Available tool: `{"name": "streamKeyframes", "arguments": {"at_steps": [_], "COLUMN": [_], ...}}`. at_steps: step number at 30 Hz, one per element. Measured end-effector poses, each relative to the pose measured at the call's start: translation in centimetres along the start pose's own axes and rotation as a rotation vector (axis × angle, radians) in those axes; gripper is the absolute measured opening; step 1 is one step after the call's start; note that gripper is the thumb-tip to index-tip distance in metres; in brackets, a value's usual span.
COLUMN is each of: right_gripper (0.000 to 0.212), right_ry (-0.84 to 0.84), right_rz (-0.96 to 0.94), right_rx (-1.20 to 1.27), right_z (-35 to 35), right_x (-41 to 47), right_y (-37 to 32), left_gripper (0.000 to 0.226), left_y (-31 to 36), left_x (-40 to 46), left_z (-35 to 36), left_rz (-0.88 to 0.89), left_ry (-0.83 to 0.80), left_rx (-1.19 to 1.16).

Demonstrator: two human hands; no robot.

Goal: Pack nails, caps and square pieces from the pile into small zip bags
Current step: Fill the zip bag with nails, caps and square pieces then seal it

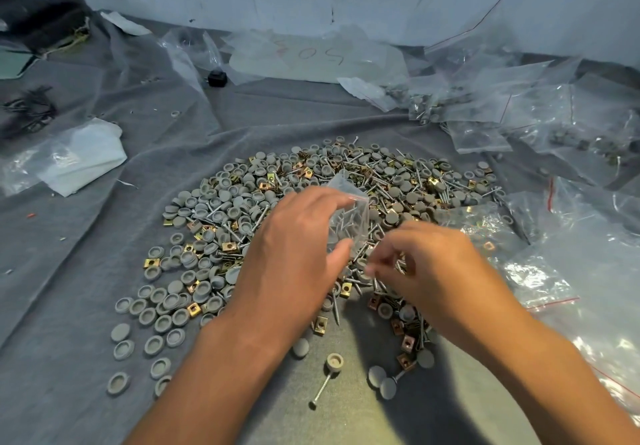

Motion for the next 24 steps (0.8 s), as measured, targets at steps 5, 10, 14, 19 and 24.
{"name": "streamKeyframes", "arguments": {"at_steps": [5, 10, 14, 19, 24], "right_gripper": [0.017, 0.014, 0.015, 0.033, 0.023], "right_ry": [-0.236, -0.189, -0.208, -0.234, -0.19], "right_rz": [0.011, 0.037, 0.053, 0.087, 0.114], "right_rx": [-0.152, -0.132, -0.135, -0.143, -0.194], "right_z": [1.7, 1.3, 1.4, 1.6, 2.1], "right_x": [-0.7, -0.5, -0.5, -1.0, -0.8], "right_y": [0.2, 0.2, 0.3, 0.6, 0.1], "left_gripper": [0.054, 0.053, 0.053, 0.054, 0.054], "left_y": [-0.2, -0.4, -0.5, -0.6, -0.5], "left_x": [0.0, 0.1, 0.1, 0.1, 0.1], "left_z": [0.2, 0.2, 0.3, 0.3, 0.3], "left_rz": [-0.001, -0.004, -0.004, -0.012, -0.008], "left_ry": [-0.002, 0.005, 0.007, 0.013, 0.014], "left_rx": [0.014, 0.014, 0.007, 0.016, 0.014]}}
Point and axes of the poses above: each hand's wrist, its own x-axis towards the middle knuckle, its own z-axis out of the palm, y = z × x, the point moved 4 cm from there along x, towards the middle knuckle, and after that the axes turned 2 degrees about x, right-handed, at the moved point
